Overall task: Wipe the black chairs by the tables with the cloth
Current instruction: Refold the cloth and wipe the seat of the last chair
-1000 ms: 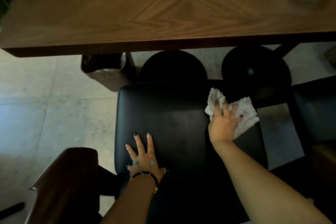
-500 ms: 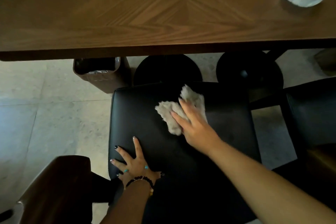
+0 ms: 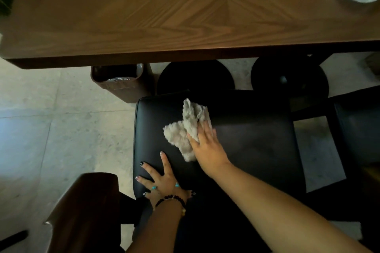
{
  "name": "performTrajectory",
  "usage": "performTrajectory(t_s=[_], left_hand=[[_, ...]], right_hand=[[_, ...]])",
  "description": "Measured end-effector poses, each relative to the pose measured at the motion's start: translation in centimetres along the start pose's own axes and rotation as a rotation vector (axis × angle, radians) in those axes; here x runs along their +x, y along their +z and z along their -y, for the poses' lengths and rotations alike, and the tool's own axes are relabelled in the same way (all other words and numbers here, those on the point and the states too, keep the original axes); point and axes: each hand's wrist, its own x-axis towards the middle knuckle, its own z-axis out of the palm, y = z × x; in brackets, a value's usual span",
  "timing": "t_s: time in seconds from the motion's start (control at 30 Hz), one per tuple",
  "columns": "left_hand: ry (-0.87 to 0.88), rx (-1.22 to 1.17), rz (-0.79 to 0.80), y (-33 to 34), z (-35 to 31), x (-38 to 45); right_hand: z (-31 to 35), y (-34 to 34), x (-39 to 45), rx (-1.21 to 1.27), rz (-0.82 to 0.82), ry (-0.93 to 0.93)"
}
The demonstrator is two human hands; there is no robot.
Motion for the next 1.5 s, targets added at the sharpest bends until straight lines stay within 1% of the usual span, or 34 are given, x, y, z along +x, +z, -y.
performTrajectory(t_s=[0.13,0.17,0.2,0.23,0.27,0.3,0.33,0.37,0.47,0.53,0.6,0.7,0.77,0.83,0.9,0.93,0.97,1.0,1.07,1.1,1.17,1.23,1.33,1.5], left_hand=[[0.002,-0.012,0.0,-0.1,0.0,-0.3],[0.006,-0.012,0.002,-0.1,0.0,-0.3],[0.01,-0.009,0.005,-0.1,0.1,-0.3],[0.011,-0.011,0.007,0.0,0.1,-0.2],[0.01,-0.018,0.008,0.1,0.2,-0.1],[0.008,-0.024,0.008,0.1,0.2,0.0],[0.008,-0.026,0.005,0.2,0.2,0.1],[0.006,-0.023,0.003,0.2,0.2,0.1],[-0.002,-0.012,-0.002,0.4,0.2,0.2],[0.003,-0.005,-0.002,0.3,0.3,0.2],[0.008,-0.004,-0.001,0.1,0.3,0.0],[0.014,0.018,0.011,-0.4,0.3,-0.3],[0.014,0.052,0.038,-0.8,0.5,-0.6],[0.036,0.076,0.081,-1.6,0.9,-0.8],[0.082,0.085,0.154,-2.5,1.4,-1.2],[0.114,0.086,0.194,-3.1,1.5,-1.7],[0.152,0.082,0.226,-3.8,1.5,-2.5],[0.196,0.068,0.246,-4.6,1.4,-3.6],[0.285,-0.01,0.252,-6.5,0.8,-6.1],[0.323,-0.088,0.247,-7.5,0.3,-7.5],[0.372,-0.338,0.25,-9.5,-0.3,-10.8],[0.389,-0.604,0.26,-11.6,-0.8,-14.4],[0.424,-0.844,0.262,-14.2,-1.3,-19.7],[0.411,-1.26,0.363,-17.5,-0.9,-28.2]], right_hand=[[-3.2,0.2,-7.2,0.007,0.244,-0.234],[-4.7,-0.3,-7.6,0.041,0.253,-0.231],[-6.3,-1.1,-7.5,0.084,0.24,-0.18],[-8.0,-2.3,-6.8,0.161,0.2,-0.011],[-10.2,-3.2,-6.0,0.219,0.11,0.2],[-12.2,-4.0,-5.5,0.212,0.039,0.411],[-13.6,-4.2,-5.3,0.19,-0.02,0.554],[-14.1,-4.0,-5.2,0.186,-0.034,0.658],[-11.6,-2.1,-4.9,0.279,-0.07,0.738],[-8.4,-0.6,-5.4,0.314,-0.042,0.708],[-5.3,0.9,-6.7,0.276,-0.004,0.613],[-1.1,1.7,-9.1,0.263,0.117,0.47],[0.9,1.5,-9.9,0.323,0.241,0.41],[2.3,-0.2,-10.5,0.495,0.417,0.406],[2.5,-2.7,-11.6,0.717,0.54,0.382],[2.6,-4.2,-12.3,0.825,0.58,0.387],[2.5,-5.8,-13.1,0.927,0.584,0.42],[2.2,-7.4,-13.8,0.996,0.551,0.442],[1.5,-11.0,-15.3,1.111,0.452,0.45],[1.1,-12.9,-16.0,1.182,0.41,0.463],[0.3,-16.8,-17.7,1.28,0.332,0.49],[-0.5,-20.5,-19.4,1.341,0.261,0.482],[-0.8,-25.4,-22.3,1.399,0.162,0.437],[-0.5,-31.5,-27.9,1.457,0.037,0.369]])
